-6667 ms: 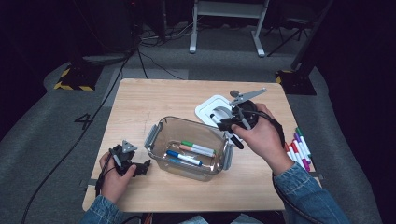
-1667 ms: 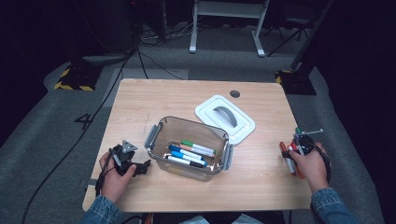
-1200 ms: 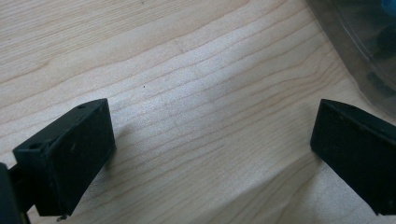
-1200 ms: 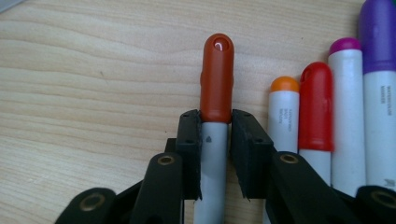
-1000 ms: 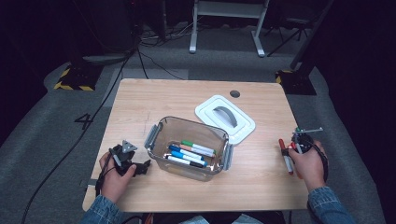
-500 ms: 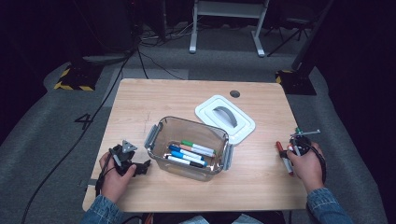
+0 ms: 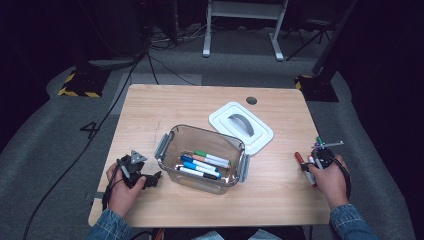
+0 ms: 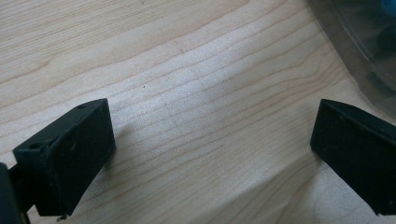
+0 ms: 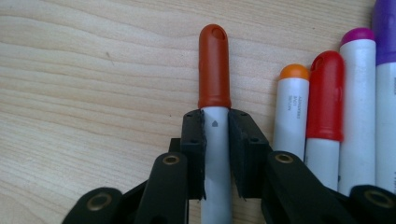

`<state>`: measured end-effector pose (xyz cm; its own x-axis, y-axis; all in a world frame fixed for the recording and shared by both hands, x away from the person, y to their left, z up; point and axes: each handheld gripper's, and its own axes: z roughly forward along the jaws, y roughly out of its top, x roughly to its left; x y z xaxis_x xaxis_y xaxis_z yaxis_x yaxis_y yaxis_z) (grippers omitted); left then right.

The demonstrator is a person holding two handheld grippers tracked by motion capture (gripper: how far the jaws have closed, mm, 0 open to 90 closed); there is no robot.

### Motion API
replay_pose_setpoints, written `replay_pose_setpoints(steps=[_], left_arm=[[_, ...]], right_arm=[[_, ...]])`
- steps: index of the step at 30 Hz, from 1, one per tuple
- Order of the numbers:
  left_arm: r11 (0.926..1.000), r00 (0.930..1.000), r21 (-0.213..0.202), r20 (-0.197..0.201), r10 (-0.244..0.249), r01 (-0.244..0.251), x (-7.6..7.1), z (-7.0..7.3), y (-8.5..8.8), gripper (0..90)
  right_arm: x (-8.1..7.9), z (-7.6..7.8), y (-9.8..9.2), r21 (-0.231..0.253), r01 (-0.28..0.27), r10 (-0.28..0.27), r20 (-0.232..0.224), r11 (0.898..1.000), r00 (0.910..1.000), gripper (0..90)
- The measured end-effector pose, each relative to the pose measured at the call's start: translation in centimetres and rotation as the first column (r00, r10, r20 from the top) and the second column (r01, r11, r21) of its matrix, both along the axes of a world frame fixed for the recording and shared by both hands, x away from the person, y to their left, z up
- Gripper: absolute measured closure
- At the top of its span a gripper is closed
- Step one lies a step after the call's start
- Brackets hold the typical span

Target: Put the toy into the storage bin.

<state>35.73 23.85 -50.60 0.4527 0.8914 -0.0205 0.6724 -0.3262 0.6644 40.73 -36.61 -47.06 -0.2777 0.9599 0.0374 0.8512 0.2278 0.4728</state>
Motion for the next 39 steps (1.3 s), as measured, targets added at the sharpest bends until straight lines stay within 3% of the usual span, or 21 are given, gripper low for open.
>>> replay_pose_setpoints(steps=[1,8,19,26,27,30,34,35,39], left_arm=[[1.0000,1.0000,0.000,0.000,0.000,0.000,0.0,0.0,0.0,0.2],[1.0000,1.0000,0.001,0.001,0.000,0.000,0.0,0.0,0.0,0.2],[1.0000,1.0000,0.001,0.000,0.000,0.000,0.0,0.0,0.0,0.2],[1.0000,1.0000,0.000,0.001,0.000,0.000,0.0,0.0,0.0,0.2],[1.0000,1.0000,0.000,0.001,0.000,0.000,0.0,0.0,0.0,0.2],[1.0000,1.0000,-0.001,0.004,0.001,-0.001,-0.1,0.0,0.1,0.2],[1.0000,1.0000,0.000,0.000,0.001,-0.001,-0.2,0.0,0.2,0.2],[1.0000,1.0000,0.000,0.000,0.001,-0.001,-0.2,0.0,0.2,0.2],[1.0000,1.0000,0.000,0.000,0.000,0.000,-0.2,0.0,0.2,0.2]], right_arm=[[0.0,0.0,0.2,-0.015,-0.003,0.003,0.004,1.000,1.0000,77.4],[0.1,0.6,0.5,-0.002,-0.004,0.004,0.017,1.000,0.9998,77.5],[0.4,5.1,2.7,0.028,-0.081,0.078,0.097,0.996,0.9922,77.5],[0.6,7.9,5.1,0.046,-0.168,0.159,0.154,0.985,0.9752,77.5],[0.7,8.7,5.8,0.049,-0.190,0.180,0.168,0.980,0.9692,77.5],[0.7,9.6,6.5,0.063,-0.208,0.195,0.175,0.976,0.9651,77.4],[0.7,11.0,7.6,0.065,-0.241,0.224,0.199,0.968,0.9539,77.5],[0.8,11.7,8.1,0.065,-0.260,0.242,0.209,0.963,0.9476,77.5],[0.7,12.5,9.0,0.063,-0.288,0.268,0.220,0.956,0.9379,77.5]])
